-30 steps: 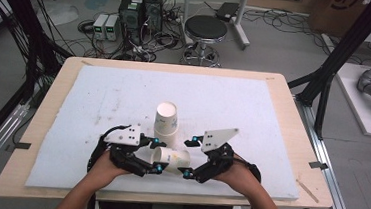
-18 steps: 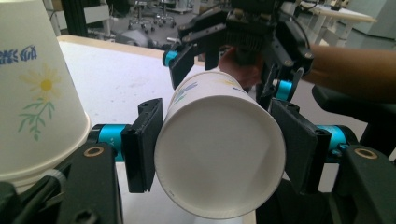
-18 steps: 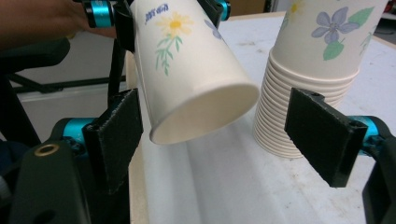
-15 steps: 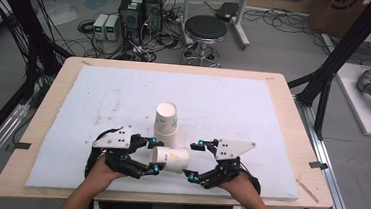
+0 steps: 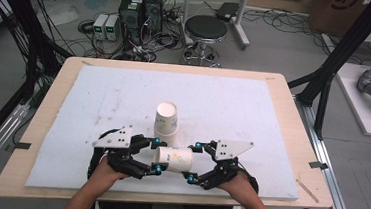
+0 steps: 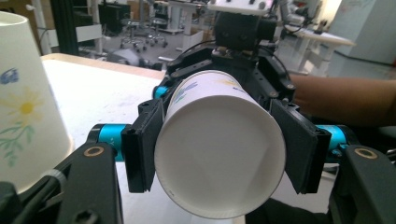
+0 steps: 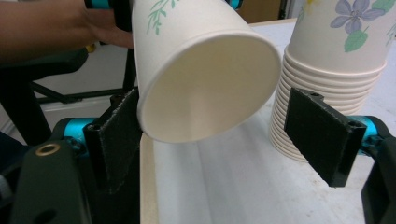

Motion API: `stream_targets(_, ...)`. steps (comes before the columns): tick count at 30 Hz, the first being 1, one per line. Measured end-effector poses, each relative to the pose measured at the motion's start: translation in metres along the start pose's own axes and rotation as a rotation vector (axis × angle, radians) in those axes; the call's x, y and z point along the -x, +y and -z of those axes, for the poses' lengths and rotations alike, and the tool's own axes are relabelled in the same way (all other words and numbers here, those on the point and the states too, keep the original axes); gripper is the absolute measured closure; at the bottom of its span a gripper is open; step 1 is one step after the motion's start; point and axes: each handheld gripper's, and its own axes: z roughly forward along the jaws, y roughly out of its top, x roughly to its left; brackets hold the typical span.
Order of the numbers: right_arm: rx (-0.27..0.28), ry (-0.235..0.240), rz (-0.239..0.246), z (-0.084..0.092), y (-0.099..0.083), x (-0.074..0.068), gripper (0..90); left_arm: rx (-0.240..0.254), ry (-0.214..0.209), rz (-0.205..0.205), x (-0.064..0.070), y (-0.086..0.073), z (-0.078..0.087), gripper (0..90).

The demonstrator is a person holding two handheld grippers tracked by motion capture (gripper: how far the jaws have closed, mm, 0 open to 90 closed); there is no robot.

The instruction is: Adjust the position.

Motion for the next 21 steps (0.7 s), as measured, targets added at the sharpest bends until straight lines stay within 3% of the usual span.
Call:
stream_targets(11, 0.08, 0.061, -0.036, 0.0021, -0.0013, 0.0028, 29.1, 0.059, -0.008, 0.02, -0.0001, -0.0009, 0.0012, 37.1)
stream_targets(16, 0.101, 0.084, -0.046, 0.0041, -0.0016, 0.004, 32.7, 0.052, -0.006, 0.023, 0.0, -0.0022, 0.0029, 36.4)
stream_targets(21, 0.087, 0.106, -0.041, 0.0027, 0.0, 0.0039, 34.3, 0.017, 0.017, 0.043, 0.0011, -0.0031, -0.0011, 20.5)
